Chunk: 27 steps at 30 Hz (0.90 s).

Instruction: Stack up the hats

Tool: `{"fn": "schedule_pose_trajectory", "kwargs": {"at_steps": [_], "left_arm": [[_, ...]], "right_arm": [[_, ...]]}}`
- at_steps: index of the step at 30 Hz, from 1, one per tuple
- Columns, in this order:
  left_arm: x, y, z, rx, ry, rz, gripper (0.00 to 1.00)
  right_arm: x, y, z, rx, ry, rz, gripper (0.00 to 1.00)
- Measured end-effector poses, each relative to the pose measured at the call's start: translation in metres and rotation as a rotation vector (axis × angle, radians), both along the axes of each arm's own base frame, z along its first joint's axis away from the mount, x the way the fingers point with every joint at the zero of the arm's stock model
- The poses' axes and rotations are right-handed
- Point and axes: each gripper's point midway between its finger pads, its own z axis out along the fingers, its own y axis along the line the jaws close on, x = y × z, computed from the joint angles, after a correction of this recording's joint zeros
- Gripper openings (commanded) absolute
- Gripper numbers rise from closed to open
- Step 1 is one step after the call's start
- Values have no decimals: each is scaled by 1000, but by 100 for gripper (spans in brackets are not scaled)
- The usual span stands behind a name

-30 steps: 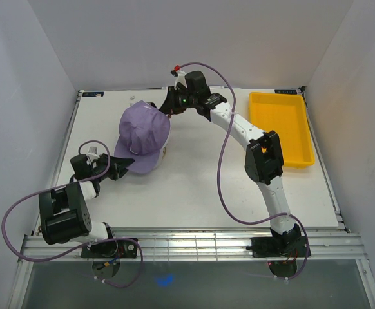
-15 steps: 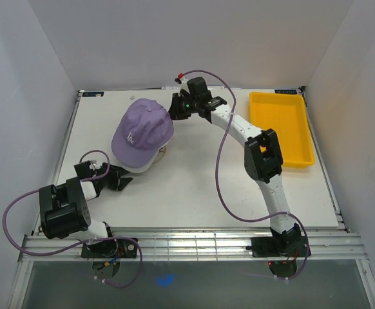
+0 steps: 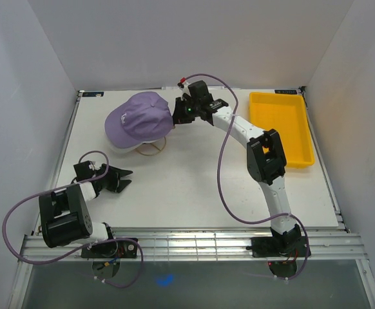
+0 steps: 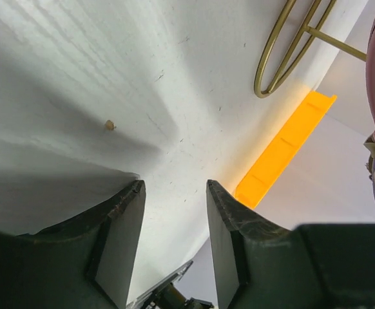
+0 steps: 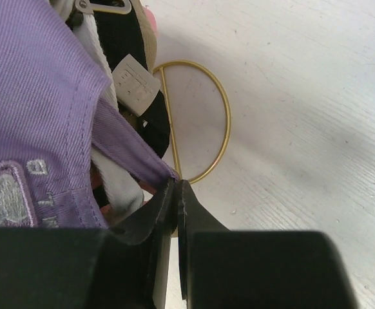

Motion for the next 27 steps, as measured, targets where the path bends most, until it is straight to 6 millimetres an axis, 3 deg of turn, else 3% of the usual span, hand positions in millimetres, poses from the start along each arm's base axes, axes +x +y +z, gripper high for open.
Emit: {"fn": "schedule_pose_trajectory", "kwargs": {"at_steps": [8,14,20,27], "left_arm": [[-11,14,3,129,36,26,60],[-21,21,5,199,60,23,60],[-30,22,8,229,80,6,59],[-21,25,35,268,24,-23,59]], "right_arm": [[3,-8,10,-42,-6,-24,15],[6,-14,8,-64,11,-34,30],[7,-16,7,-67,13,-38,39],[8,-20,6,-70,25,-50,49]]}}
